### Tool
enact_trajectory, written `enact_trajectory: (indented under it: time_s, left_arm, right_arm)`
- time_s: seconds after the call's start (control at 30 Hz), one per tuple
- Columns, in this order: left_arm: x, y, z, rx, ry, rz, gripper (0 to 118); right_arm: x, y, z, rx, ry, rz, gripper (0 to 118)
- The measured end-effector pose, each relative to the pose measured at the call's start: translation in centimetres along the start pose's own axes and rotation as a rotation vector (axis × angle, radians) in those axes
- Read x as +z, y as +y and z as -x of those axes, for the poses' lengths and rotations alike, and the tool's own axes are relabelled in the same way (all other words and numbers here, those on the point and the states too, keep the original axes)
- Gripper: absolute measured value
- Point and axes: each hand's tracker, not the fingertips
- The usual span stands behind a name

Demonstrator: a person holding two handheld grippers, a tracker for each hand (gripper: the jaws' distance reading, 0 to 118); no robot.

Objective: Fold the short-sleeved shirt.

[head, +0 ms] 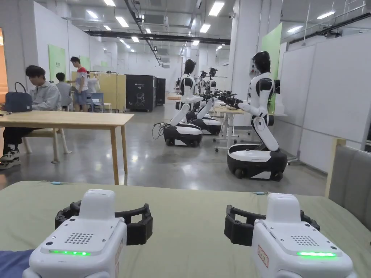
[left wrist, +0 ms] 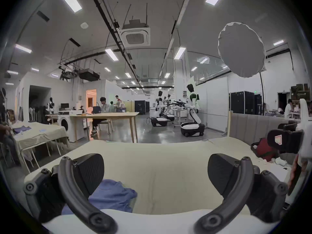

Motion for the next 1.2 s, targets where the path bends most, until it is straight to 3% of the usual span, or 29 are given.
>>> enact_trajectory:
  time_s: [0.07,0.1,0.13,0.17,0.23,0.3,0.37,0.57,0.67,0.87,0.97,1.1,1.13,1.17,1.2]
  left_arm:
    - [0.0,0.4,-1.2,0.0,0.004,0.001,115]
    - [-0.1,0.4,-1.3,-0.001,0.002,-0.001,102]
    - [-0.1,0.5,-1.3,-0.005,0.001,-0.002,45]
    - [-0.1,0.5,-1.3,-0.009,-0.008,0.002,0]
    - [0.0,0.5,-1.7,-0.006,-0.022,0.002,0]
    - [-0.6,-0.2,-2.3,-0.06,0.066,0.019,0]
    - [-0.8,-0.7,-2.6,-0.019,-0.035,0.041,0]
    - [-0.8,-1.3,-1.7,-0.024,0.002,0.044,0]
    - [0.1,-1.3,0.5,-0.013,0.06,0.059,0]
    - [3.1,-2.5,8.3,-0.004,0.264,0.172,0]
    - [2.8,-3.9,13.0,0.014,0.348,0.328,0]
    - [0.6,-7.2,19.1,0.124,0.365,0.536,0]
    - [0.0,-7.9,20.4,0.175,0.334,0.558,14]
    - [-1.1,-8.9,21.1,0.214,0.308,0.573,39]
    - [-2.3,-9.9,21.5,0.219,0.281,0.585,86]
  right_arm:
    - [-0.1,0.1,0.0,0.005,-0.013,-0.005,117]
    - [-0.1,0.1,-0.1,0.006,-0.021,-0.004,101]
    - [-0.2,0.2,-0.2,0.004,-0.018,0.003,41]
    - [-0.1,0.2,-0.3,-0.011,0.012,0.023,0]
    - [0.0,0.1,-0.2,-0.025,0.011,0.014,0]
    - [0.1,-0.2,0.3,0.031,-0.085,0.0,0]
    - [0.4,-0.2,0.1,-0.007,-0.007,-0.006,0]
    - [0.4,0.1,0.9,0.008,0.005,0.004,0]
    - [0.0,-0.3,3.1,0.021,0.058,0.005,0]
    - [-1.6,-1.7,10.6,0.019,0.262,0.04,0]
    - [-2.5,-3.0,14.2,0.01,0.374,0.081,0]
    - [-3.6,-4.9,17.2,0.035,0.421,0.116,0]
    - [-4.0,-5.4,17.6,0.041,0.429,0.127,0]
    - [-4.5,-6.0,17.9,0.044,0.428,0.137,0]
    - [-5.0,-6.4,18.2,0.048,0.431,0.147,0]
